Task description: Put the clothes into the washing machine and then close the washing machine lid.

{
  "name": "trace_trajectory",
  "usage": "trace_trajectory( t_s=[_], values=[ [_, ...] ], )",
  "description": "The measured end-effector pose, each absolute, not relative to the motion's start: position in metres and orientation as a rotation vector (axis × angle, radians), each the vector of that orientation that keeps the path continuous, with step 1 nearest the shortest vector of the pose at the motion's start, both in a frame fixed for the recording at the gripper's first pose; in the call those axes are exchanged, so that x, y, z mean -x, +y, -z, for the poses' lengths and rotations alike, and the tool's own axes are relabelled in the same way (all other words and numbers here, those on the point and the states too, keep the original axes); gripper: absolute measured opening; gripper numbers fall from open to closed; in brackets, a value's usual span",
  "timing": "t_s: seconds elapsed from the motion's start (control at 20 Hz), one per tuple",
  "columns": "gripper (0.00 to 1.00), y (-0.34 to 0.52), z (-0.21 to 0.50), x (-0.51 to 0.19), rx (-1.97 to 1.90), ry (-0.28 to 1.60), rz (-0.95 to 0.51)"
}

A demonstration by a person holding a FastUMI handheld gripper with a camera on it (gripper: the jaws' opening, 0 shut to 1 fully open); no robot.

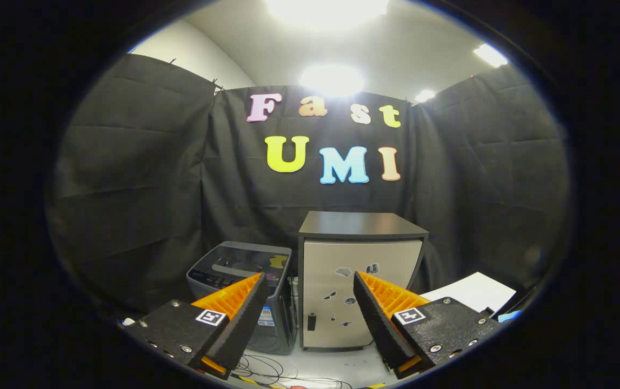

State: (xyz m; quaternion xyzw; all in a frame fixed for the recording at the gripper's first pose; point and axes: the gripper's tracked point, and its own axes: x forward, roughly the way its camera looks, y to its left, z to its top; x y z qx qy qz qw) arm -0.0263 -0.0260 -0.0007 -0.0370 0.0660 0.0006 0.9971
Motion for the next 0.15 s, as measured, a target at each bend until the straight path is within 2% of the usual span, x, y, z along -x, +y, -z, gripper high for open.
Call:
trace_trajectory(
  t_s=[0.15],
  values=[
    [0.97, -0.0244, -0.0005, 0.0271, 0.071, 0.128, -0.011]
  ],
)
